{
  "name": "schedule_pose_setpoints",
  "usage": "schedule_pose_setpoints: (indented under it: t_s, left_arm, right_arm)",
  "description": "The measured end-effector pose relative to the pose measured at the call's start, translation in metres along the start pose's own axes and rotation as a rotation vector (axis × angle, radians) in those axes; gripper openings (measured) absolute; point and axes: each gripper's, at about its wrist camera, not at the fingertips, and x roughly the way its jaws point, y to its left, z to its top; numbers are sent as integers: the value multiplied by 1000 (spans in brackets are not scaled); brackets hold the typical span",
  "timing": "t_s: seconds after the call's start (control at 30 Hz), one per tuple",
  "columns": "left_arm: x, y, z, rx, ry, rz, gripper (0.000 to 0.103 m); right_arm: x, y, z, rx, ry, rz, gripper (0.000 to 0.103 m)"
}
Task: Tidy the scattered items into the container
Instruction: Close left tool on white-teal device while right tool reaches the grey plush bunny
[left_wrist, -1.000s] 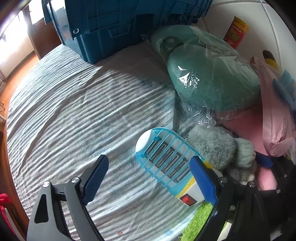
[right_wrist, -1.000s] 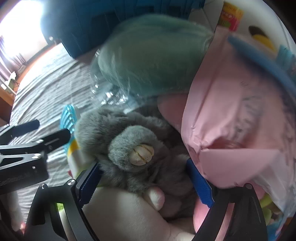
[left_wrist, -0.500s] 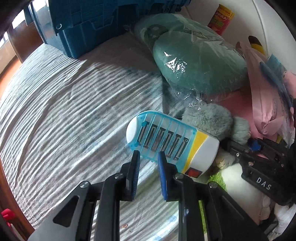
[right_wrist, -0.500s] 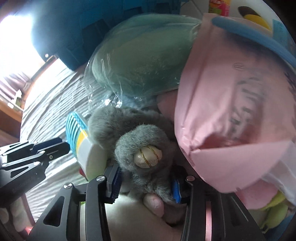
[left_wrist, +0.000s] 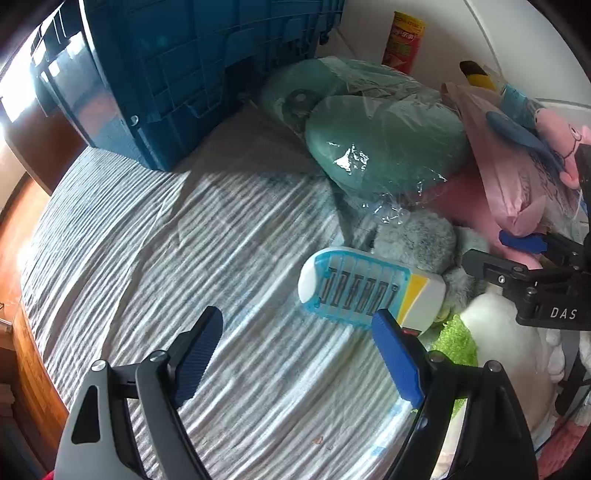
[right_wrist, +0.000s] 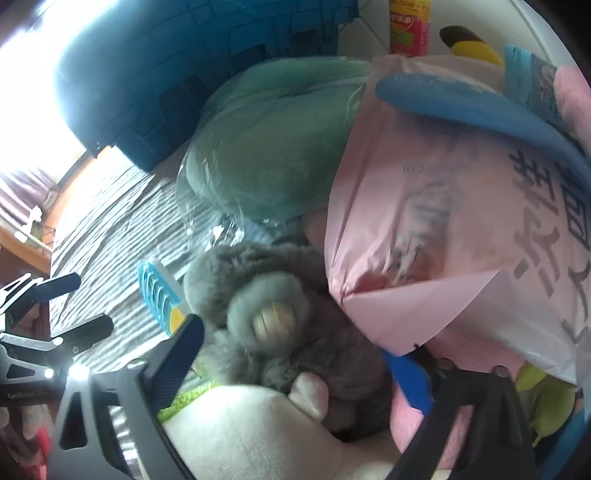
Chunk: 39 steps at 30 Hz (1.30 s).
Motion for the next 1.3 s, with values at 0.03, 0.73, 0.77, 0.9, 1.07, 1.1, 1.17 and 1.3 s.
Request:
schedule_pose_setpoints:
  t_s: [0.03,0.73,0.77,0.9,1.07,1.1,1.17,1.3]
  left_arm:
    - [1,2,1,8,3,0,83]
    - [58,-54,44,700,114,-292,85]
    - [61,-56,41,719,127,-301,85]
    - [66,-62,18,788,153,-290,81]
    - [51,-51,-5,708,111,-278,54]
    - [45,-48,-6,673,101,-282,51]
    - [36,-44,-7,618,85,-295,43]
    - [25,-45,-8,534,55,-313,38]
  right_arm:
    - [-2,0,0,3,-2,-1,96]
    - [-38,7,-37,325,-93,-121,64]
    - [-38,8,-39,344,-97,-129,64]
    - [-41,8,-44,412,-109,-158,64]
    - [-47,8,-47,395,-89,-172,64]
    - [-48,9,-48,388,-87,-169,64]
    - [-51,9,-53,372,-83,-161,64]
    - [-51,16,-58,343,-80,-152,64]
